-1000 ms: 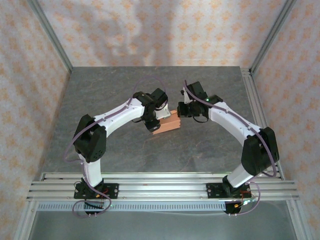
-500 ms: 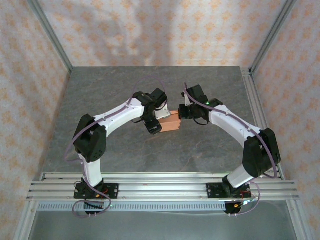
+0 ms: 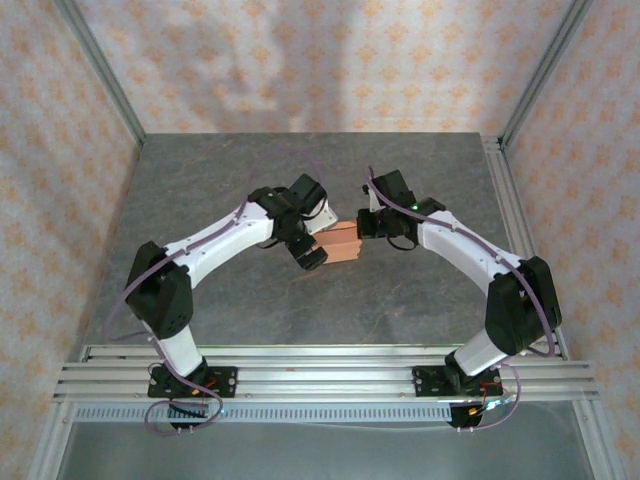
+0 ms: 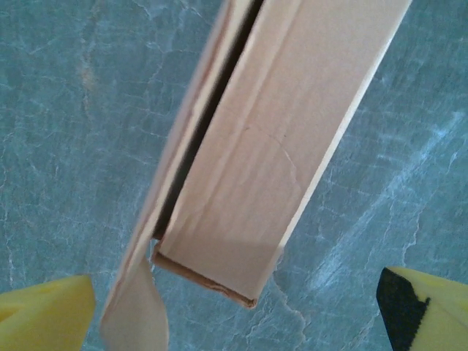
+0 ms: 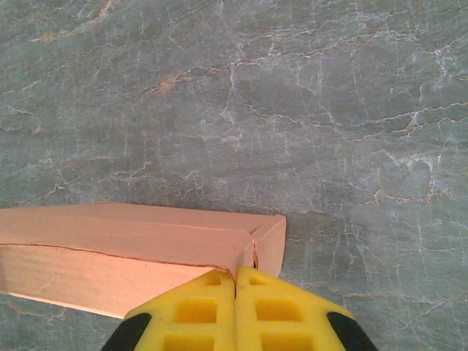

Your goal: Fold the paper box

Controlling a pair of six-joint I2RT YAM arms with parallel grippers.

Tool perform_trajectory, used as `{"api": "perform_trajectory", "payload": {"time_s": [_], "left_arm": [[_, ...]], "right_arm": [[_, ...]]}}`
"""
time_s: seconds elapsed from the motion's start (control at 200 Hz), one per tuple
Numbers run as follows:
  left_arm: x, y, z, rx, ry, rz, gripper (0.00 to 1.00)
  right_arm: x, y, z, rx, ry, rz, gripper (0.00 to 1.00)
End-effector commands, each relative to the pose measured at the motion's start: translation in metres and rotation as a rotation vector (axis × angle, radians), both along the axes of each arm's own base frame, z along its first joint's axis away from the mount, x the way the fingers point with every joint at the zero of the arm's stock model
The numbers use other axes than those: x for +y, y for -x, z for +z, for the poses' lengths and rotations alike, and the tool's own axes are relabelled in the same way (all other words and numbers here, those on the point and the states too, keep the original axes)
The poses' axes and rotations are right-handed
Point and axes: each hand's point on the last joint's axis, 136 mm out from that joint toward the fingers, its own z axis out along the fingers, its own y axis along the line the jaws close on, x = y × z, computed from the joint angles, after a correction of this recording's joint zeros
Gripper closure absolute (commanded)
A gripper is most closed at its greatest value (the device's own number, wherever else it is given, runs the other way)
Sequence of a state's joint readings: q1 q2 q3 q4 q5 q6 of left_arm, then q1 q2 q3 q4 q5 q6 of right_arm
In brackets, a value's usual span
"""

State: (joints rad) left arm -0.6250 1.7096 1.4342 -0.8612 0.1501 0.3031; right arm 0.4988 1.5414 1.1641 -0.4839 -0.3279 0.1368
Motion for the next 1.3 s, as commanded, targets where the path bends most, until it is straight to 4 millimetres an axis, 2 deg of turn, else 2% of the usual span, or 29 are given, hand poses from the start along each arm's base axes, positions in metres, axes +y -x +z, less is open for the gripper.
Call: {"api": "perform_trajectory", "payload": {"time_s": [0.0, 0.12, 0.25, 0.42, 0.551, 0.841, 0.991, 1.106, 1.291], "left_arm": [[0.005, -0.011, 0.026, -0.070, 0.129, 0.115, 0.00], [0.015, -0.017, 0.040, -0.083, 0.194, 0.263, 0.02], [0.017, -0.013, 0.038, -0.040, 0.212, 0.332, 0.18], [0.022, -0.012, 0.031, -0.015, 0.177, 0.373, 0.46], [0.022, -0.015, 0.028, -0.003, 0.167, 0.393, 0.61], [0.020, -0.017, 0.025, 0.025, 0.162, 0.431, 0.77], [0.012, -0.017, 0.024, 0.049, 0.193, 0.426, 0.78], [0.014, -0.016, 0.022, 0.054, 0.181, 0.437, 0.86], [0.010, -0.017, 0.020, 0.083, 0.212, 0.490, 0.86]], "right_arm": [[-0.004, 0.002, -0.002, -0.005, 0.033, -0.002, 1.00], [-0.004, 0.003, -0.002, -0.003, 0.031, -0.002, 1.00], [0.000, 0.003, -0.005, 0.011, 0.015, 0.001, 1.00], [0.001, 0.001, -0.004, 0.013, 0.015, 0.002, 1.00], [0.002, 0.001, -0.002, 0.010, 0.015, 0.005, 1.00], [0.002, 0.002, -0.002, 0.010, 0.012, 0.007, 1.00], [0.002, 0.001, -0.001, 0.007, 0.017, 0.009, 1.00], [0.002, 0.000, 0.001, 0.005, 0.017, 0.009, 1.00], [0.003, -0.001, 0.001, 0.006, 0.018, 0.011, 1.00]]}}
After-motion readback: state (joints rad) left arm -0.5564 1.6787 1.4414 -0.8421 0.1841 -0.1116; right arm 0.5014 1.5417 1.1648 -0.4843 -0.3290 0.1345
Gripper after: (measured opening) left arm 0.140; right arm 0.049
